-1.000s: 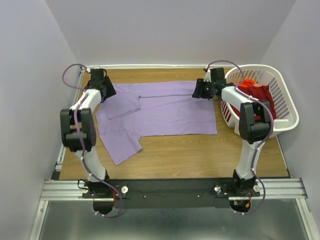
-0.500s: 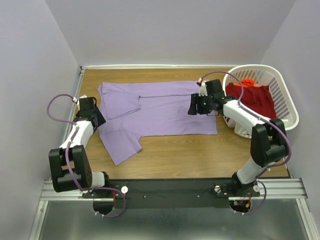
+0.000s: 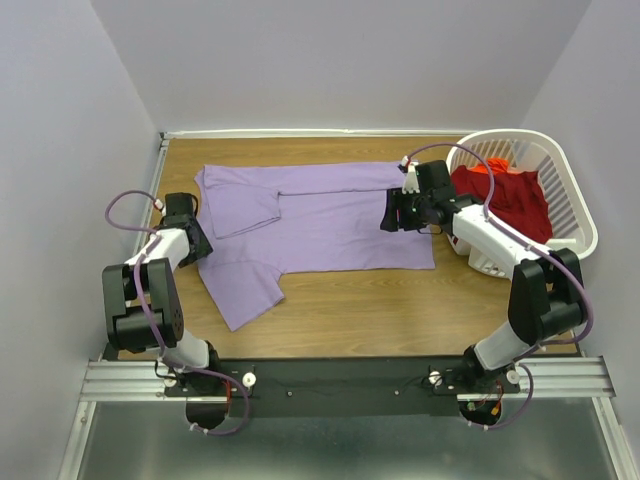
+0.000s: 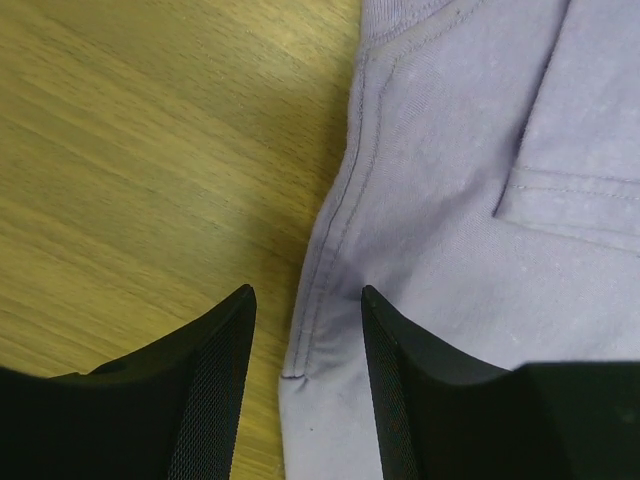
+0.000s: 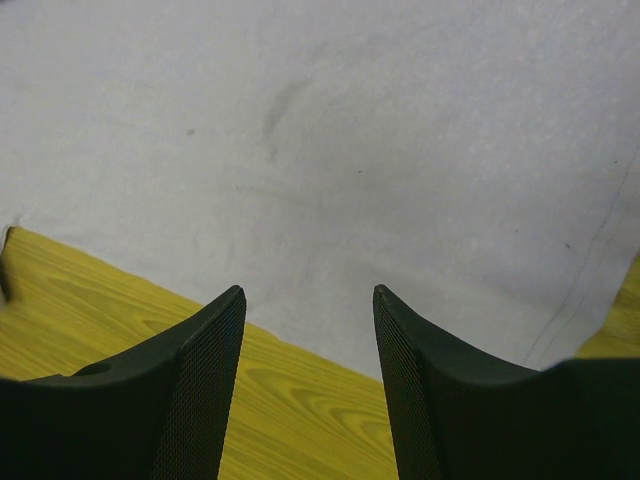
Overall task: Fold and stack the t-shirts
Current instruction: Fold the tshirt
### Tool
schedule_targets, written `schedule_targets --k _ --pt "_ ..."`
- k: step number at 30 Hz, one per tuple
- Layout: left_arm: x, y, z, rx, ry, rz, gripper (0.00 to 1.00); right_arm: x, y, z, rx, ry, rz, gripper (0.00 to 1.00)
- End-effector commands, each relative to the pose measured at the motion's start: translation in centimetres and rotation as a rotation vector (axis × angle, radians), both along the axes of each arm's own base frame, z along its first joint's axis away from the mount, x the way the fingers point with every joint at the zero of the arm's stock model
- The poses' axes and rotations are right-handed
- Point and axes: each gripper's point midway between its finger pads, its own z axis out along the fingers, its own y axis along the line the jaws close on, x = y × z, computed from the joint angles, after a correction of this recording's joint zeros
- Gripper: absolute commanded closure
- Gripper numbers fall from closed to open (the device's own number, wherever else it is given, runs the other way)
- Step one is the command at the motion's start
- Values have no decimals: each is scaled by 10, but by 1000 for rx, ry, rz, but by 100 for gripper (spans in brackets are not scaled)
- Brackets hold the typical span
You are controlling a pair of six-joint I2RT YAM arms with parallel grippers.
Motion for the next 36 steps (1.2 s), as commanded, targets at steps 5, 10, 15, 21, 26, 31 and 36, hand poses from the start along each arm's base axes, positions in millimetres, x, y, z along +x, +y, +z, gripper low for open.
schedule_targets --k 5,10,15,21,26,31,36 --pt "4 3 27 -4 -11 27 48 -2 -2 5 -2 -10 11 39" --pt "-2 -4 23 -38 44 3 49 -2 -2 10 0 -26 11 39" --pt "-7 -8 16 -59 77 8 49 -2 -2 13 0 -37 14 39" --pt "-13 -9 5 -72 124 11 49 -3 -4 14 -2 -40 8 39" --pt "-17 -8 -12 -73 170 24 49 -3 -5 17 0 -52 4 39" --pt "-20 -10 -26 -83 197 36 51 -3 -6 16 -6 -53 -1 39" --pt "-25 -14 -35 -104 204 44 60 -3 -7 14 -14 -53 -4 39"
